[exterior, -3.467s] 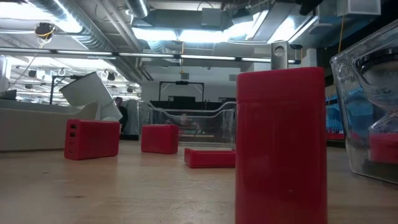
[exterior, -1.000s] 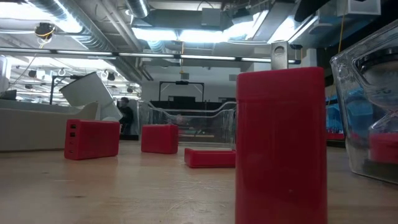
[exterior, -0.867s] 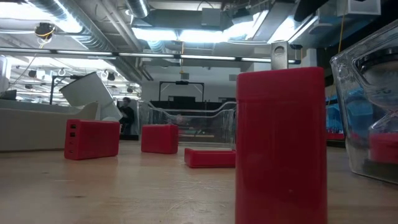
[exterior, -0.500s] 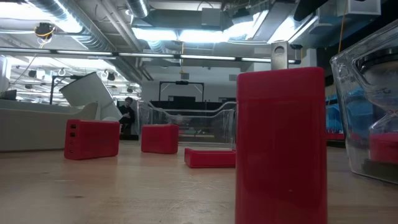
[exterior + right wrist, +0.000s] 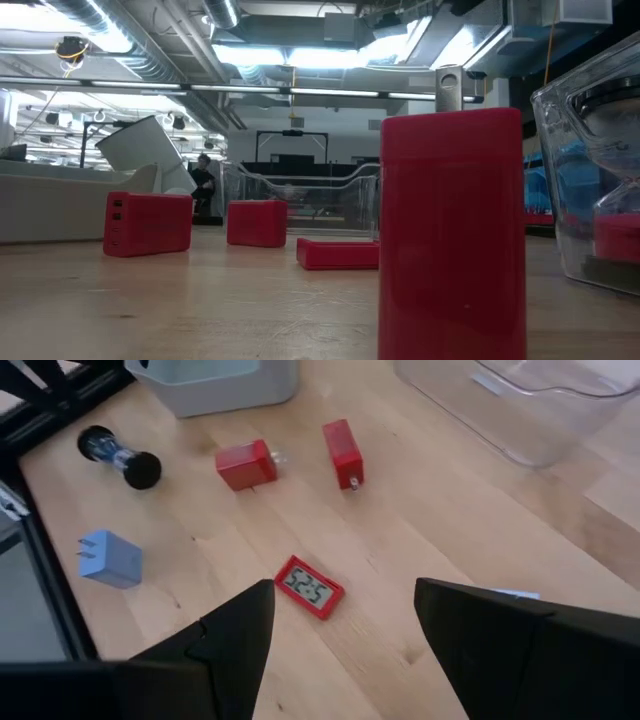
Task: Pick & Place Office items
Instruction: Put the dark blue hourglass into the bottom transparent bin
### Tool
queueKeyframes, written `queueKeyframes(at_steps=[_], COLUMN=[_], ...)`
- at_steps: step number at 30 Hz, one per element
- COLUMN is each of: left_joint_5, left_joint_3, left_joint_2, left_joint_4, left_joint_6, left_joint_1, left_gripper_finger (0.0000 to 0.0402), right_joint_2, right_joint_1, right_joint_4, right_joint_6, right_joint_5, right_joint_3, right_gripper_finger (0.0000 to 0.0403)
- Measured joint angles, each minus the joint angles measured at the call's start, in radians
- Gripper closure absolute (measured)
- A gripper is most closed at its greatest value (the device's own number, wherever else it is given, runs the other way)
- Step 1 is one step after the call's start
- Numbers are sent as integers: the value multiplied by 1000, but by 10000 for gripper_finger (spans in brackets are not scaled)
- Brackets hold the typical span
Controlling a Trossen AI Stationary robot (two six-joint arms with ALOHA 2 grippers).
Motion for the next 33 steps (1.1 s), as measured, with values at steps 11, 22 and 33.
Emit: queueKeyframes(at_steps=[11, 22, 33], left_joint_5=[324, 298, 350], left_joint_3=[0, 0, 0], left_joint_2=[84, 203, 313], left_joint_4=[8, 88, 100], left_joint_6=[104, 250, 431], left_joint_1=[-29, -29, -20], left_gripper_finger=[281, 161, 126], right_joint_2=[0, 0, 0], right_joint_1=[-4, -5, -5], right_joint_4=[2, 5, 10], right_joint_6=[-2, 1, 1], right_joint_5=[3, 3, 3], right_joint_3=[0, 0, 0], right_gripper_finger=[158, 158, 158])
